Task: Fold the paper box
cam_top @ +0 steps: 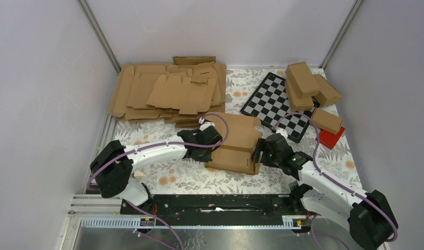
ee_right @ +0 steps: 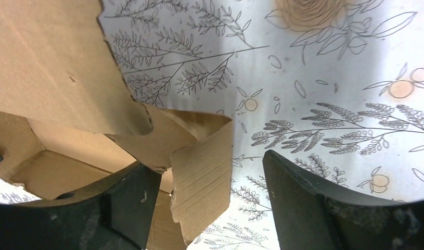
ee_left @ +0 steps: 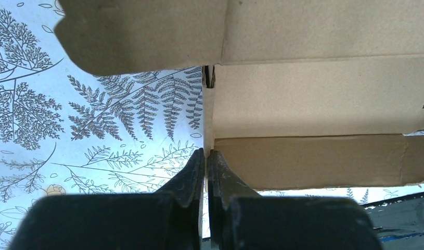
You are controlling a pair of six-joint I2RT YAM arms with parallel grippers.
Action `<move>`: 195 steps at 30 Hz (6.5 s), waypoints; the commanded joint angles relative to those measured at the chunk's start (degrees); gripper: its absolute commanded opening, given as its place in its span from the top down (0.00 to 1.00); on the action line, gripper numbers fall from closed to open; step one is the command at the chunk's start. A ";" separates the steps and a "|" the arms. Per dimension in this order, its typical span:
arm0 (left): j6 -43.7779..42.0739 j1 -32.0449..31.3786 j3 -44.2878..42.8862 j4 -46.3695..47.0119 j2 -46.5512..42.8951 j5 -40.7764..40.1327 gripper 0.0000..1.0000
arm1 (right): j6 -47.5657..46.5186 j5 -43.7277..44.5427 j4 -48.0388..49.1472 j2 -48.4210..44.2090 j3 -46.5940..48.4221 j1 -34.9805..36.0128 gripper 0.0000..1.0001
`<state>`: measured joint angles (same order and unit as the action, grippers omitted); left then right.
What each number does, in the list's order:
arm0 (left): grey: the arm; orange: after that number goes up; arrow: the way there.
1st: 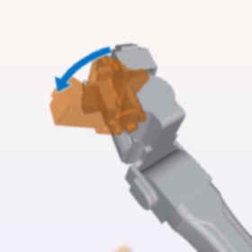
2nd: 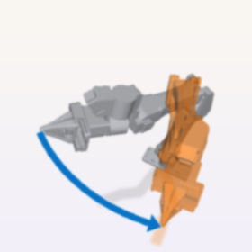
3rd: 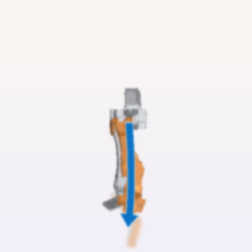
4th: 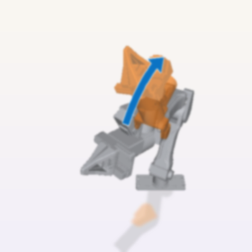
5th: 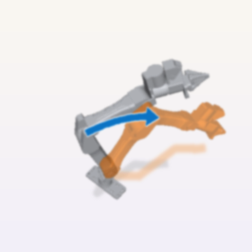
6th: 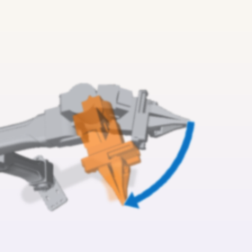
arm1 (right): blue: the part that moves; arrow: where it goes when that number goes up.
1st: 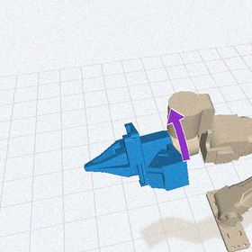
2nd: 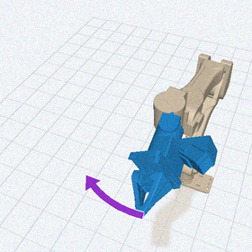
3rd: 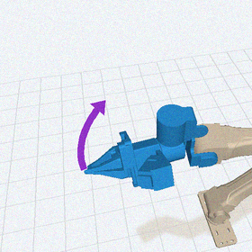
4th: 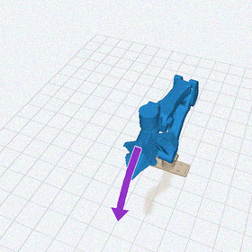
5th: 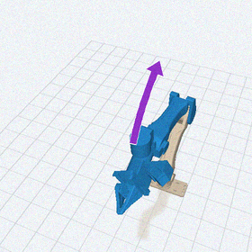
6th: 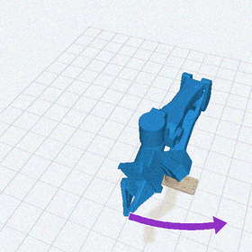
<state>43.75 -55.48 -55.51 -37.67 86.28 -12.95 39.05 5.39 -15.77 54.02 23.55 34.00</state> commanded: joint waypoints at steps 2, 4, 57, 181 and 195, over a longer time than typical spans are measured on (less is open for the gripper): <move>-0.58 0.87 -1.28 -2.48 -2.36 -2.85 1.00 | 2.33 7.05 -2.33 -2.32 0.05 0.36 0.26; 0.04 1.21 -1.21 -3.04 -2.36 -3.40 1.00 | 2.25 6.36 -2.53 -2.58 0.26 0.33 0.27; -24.88 -19.60 -19.11 12.36 17.27 -4.56 0.41 | 0.99 -3.63 -4.90 -5.65 4.41 0.35 1.00; -5.17 13.49 11.78 16.42 -11.13 9.57 0.89 | -1.51 1.99 -10.34 -7.75 7.49 -0.72 0.24; -4.05 13.59 13.84 17.78 -12.60 12.05 1.00 | 23.56 -10.00 26.67 -39.51 -21.21 -2.10 0.24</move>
<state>38.72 -41.69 -41.93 -22.52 75.57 -2.04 53.87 -2.92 -3.62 23.64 6.79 32.29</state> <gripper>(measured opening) 0.034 0.758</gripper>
